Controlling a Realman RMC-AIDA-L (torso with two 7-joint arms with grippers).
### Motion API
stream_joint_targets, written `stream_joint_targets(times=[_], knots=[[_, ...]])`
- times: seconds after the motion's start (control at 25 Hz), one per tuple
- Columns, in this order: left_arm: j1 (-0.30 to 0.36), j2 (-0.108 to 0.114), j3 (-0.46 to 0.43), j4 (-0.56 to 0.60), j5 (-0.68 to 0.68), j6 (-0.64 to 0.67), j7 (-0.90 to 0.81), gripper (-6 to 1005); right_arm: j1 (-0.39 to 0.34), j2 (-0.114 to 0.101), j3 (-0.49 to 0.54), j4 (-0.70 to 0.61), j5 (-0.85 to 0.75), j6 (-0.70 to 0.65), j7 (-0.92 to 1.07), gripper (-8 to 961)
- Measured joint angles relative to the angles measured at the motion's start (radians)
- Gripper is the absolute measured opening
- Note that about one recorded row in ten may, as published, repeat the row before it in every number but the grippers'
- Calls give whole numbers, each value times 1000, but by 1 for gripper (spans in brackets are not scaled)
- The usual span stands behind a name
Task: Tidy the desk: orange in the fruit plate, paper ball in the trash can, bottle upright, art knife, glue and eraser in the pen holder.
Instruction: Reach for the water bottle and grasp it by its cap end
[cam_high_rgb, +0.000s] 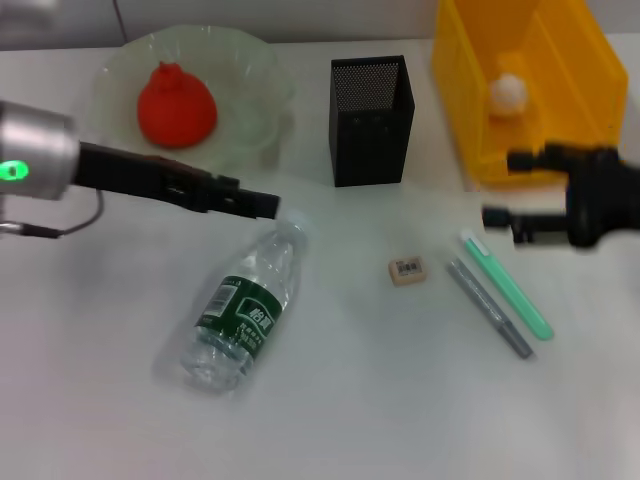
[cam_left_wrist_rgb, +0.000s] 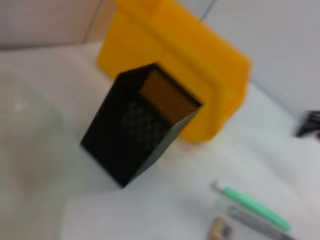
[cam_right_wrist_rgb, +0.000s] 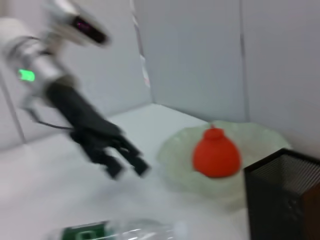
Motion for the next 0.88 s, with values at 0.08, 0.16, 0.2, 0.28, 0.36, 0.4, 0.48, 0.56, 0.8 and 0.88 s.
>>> stream_joint_targets(times=[0.08, 0.16, 0.2, 0.28, 0.36, 0.4, 0.48, 0.56, 0.8, 0.88], knots=[[-15, 0, 89, 1, 13, -72, -88, 833, 2, -9, 75, 133, 7, -53, -130, 846], [-32, -1, 195, 4, 27, -149, -175, 833, 6, -23, 125, 249, 7, -79, -242, 846], [-38, -2, 225, 4, 30, -174, -202, 833, 6, -29, 138, 295, 7, -84, -290, 845], [-45, -3, 260, 1, 33, -203, -233, 834, 6, -37, 139, 354, 6, -86, -372, 845], [-52, -5, 303, -3, 36, -242, -263, 834, 1, -39, 135, 387, 6, -87, -445, 845], [-56, -7, 343, -6, 38, -275, -286, 834, -2, -38, 135, 400, 6, -88, -479, 845], [-57, -9, 406, -6, 38, -323, -316, 833, -6, -33, 134, 420, 6, -89, -527, 845], [-59, -9, 486, -5, 39, -391, -357, 833, -6, -31, 131, 437, 5, -89, -551, 845], [-60, -9, 536, -5, 47, -432, -382, 833, 15, -29, 127, 465, -17, -81, -558, 845], [-60, -9, 539, -5, 48, -436, -382, 833, 18, -25, 127, 466, -29, -83, -558, 845]])
